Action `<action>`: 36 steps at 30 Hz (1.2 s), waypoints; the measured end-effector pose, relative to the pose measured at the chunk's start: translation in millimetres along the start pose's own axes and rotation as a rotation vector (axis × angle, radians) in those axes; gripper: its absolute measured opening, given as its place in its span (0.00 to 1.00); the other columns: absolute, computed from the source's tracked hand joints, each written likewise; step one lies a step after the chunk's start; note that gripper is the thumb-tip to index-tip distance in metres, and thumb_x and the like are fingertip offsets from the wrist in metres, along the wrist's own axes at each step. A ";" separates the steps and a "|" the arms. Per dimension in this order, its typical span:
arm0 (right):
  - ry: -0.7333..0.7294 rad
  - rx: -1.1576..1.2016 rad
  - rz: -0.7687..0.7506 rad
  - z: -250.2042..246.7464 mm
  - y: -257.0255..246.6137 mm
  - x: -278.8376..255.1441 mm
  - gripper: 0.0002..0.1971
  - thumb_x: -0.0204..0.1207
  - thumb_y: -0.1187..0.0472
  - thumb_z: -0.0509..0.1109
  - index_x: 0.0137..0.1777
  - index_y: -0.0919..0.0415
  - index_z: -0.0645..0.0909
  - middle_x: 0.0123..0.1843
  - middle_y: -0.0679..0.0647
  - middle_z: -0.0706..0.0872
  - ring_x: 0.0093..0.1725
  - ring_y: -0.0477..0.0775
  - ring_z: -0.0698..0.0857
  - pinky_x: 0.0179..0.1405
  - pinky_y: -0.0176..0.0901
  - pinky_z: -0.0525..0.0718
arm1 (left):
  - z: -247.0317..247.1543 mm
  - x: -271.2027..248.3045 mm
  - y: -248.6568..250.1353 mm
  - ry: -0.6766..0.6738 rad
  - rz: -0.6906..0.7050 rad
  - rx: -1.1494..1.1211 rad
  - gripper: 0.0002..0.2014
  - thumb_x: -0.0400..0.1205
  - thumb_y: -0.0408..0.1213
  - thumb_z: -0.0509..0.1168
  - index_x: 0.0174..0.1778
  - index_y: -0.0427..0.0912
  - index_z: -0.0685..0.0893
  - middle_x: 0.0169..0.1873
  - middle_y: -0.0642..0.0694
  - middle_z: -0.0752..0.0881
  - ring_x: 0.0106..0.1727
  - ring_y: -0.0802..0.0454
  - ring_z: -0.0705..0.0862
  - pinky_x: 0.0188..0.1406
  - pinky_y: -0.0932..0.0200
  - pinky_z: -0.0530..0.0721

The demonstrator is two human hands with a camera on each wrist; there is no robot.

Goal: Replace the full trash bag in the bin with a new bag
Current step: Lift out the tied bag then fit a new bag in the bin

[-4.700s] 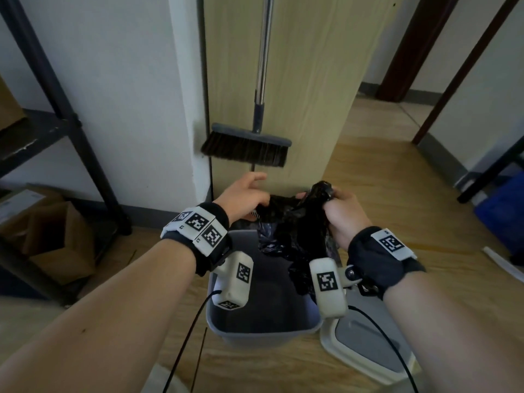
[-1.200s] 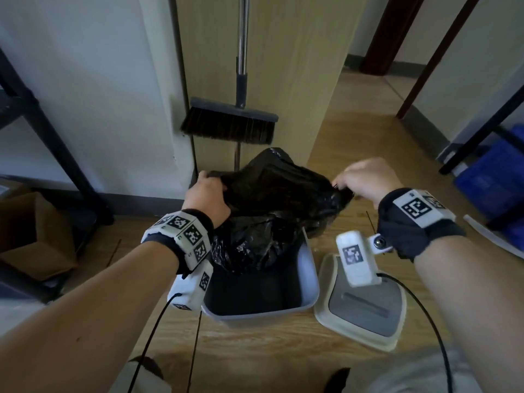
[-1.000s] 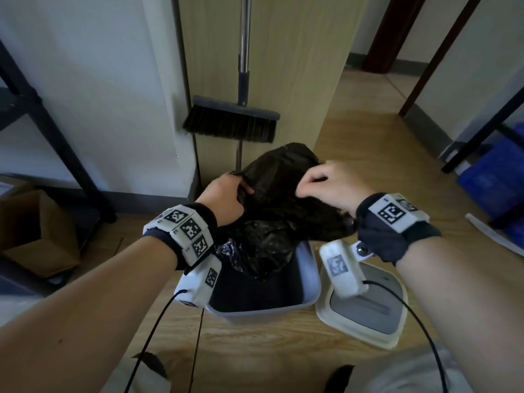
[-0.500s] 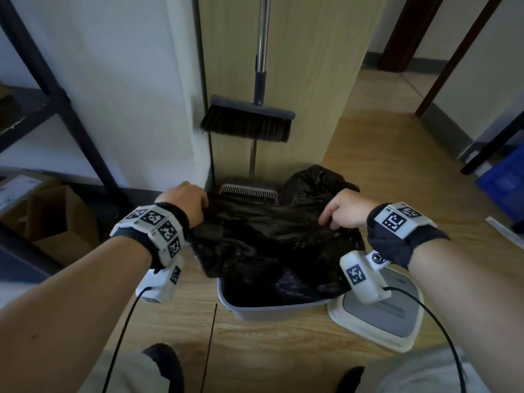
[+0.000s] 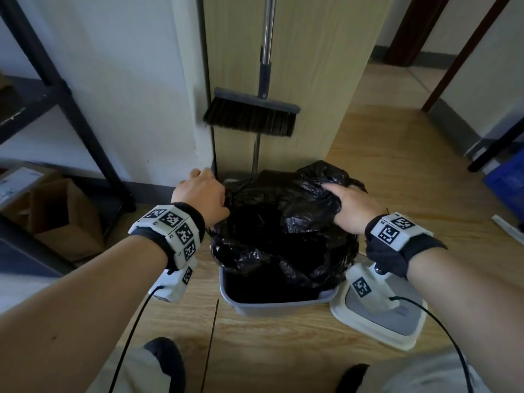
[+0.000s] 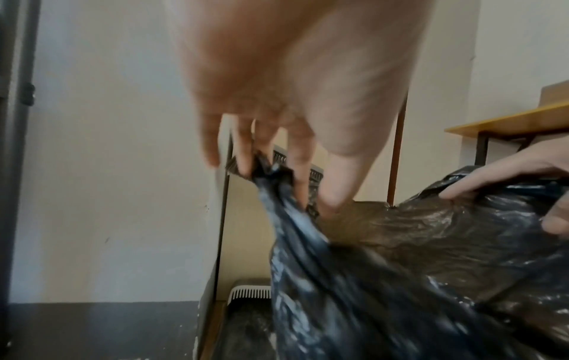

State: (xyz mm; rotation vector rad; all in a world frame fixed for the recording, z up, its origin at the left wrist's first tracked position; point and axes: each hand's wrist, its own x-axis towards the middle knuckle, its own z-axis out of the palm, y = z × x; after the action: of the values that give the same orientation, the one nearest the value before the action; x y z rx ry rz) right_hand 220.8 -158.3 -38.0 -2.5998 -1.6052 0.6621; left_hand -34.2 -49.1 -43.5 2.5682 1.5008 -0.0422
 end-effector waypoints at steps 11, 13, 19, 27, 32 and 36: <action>-0.046 -0.042 0.003 20.3 0.8 26.4 0.36 0.77 0.70 0.59 0.81 0.41 0.58 0.84 0.61 0.56 0.44 0.60 0.82 0.26 0.40 0.73 | 60.8 21.1 0.4 -0.263 -0.097 -0.138 0.21 0.73 0.44 0.71 0.63 0.51 0.81 0.66 0.43 0.82 0.63 0.42 0.81 0.64 0.47 0.79; -0.014 -0.052 0.026 23.9 9.5 36.2 0.35 0.77 0.68 0.60 0.81 0.41 0.58 0.83 0.61 0.59 0.57 0.65 0.83 0.34 0.45 0.81 | 61.8 21.9 -6.1 -0.127 -0.174 -0.193 0.21 0.75 0.34 0.67 0.66 0.46 0.80 0.62 0.39 0.85 0.60 0.39 0.84 0.58 0.50 0.81; -0.018 0.164 0.123 38.0 47.0 69.5 0.30 0.80 0.68 0.57 0.81 0.46 0.62 0.74 0.61 0.76 0.28 0.47 0.71 0.17 0.32 0.69 | 61.8 39.2 -41.3 -0.123 -0.321 -0.414 0.23 0.74 0.29 0.63 0.65 0.50 0.81 0.64 0.40 0.82 0.57 0.40 0.83 0.54 0.53 0.82; -0.026 0.831 0.306 70.6 73.4 105.4 0.25 0.78 0.73 0.64 0.69 0.48 0.80 0.69 0.53 0.81 0.62 0.59 0.82 0.64 0.52 0.82 | 97.0 60.9 -47.8 -0.228 -0.329 -0.651 0.30 0.74 0.23 0.60 0.72 0.51 0.76 0.66 0.40 0.81 0.55 0.44 0.82 0.49 0.56 0.83; 0.071 1.135 0.382 71.0 71.6 114.6 0.18 0.76 0.78 0.60 0.42 0.55 0.85 0.43 0.55 0.85 0.43 0.55 0.83 0.40 0.44 0.80 | 106.8 76.2 -44.6 -0.266 -0.312 -0.705 0.32 0.74 0.21 0.59 0.74 0.51 0.74 0.61 0.42 0.80 0.52 0.46 0.80 0.43 0.59 0.79; 0.054 1.095 0.402 76.2 72.9 126.1 0.19 0.74 0.80 0.58 0.33 0.56 0.78 0.36 0.55 0.81 0.37 0.54 0.80 0.36 0.43 0.78 | 116.3 81.8 -39.1 -0.294 -0.318 -0.712 0.30 0.76 0.22 0.58 0.74 0.50 0.75 0.63 0.39 0.82 0.51 0.43 0.82 0.43 0.58 0.79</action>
State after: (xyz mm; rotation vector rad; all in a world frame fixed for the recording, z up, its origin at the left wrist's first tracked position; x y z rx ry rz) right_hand 303.7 -100.3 -167.6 -1.9973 -0.4051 1.0635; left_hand -20.8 21.9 -172.0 1.6823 1.4523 0.0622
